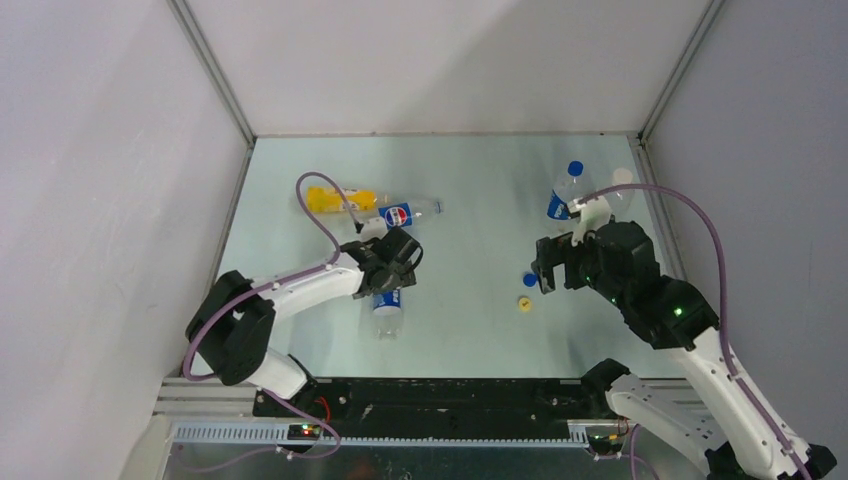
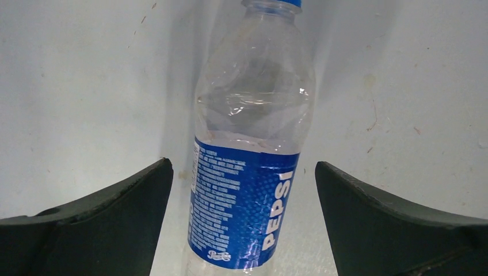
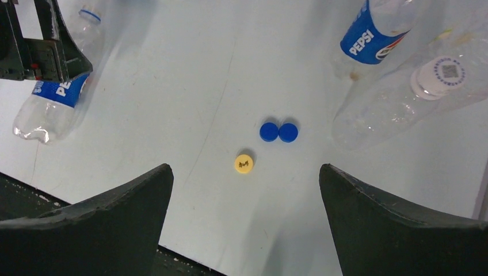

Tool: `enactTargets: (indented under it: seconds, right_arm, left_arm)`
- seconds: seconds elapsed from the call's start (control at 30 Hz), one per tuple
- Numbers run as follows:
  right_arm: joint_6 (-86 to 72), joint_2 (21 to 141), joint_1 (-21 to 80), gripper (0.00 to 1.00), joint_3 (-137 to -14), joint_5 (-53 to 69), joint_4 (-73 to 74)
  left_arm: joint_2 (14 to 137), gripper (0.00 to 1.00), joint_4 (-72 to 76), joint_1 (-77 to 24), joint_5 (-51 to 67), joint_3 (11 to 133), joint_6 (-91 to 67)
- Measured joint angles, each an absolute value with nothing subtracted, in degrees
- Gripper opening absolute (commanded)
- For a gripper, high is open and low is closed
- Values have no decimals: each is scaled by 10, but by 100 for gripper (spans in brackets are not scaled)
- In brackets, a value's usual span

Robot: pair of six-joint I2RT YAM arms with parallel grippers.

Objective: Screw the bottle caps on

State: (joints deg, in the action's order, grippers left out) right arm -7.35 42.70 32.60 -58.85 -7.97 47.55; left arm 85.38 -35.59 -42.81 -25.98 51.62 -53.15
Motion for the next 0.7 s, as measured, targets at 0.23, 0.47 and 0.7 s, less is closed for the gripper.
enactTargets:
  seconds: [0.23,0.47,0.7]
  right_arm:
    - [-89,487,350,100,-605,-93,497]
    - [-114,559,355,100,-605,-98,527]
    - [-159,586,356,100,-602,-124,525]
  left_arm:
    - [865,95,-326,-428,-254,496,-537]
    - [865,77,-290,-428,-248,464,-540]
    - [834,60,-257,-428,-248,427,-528]
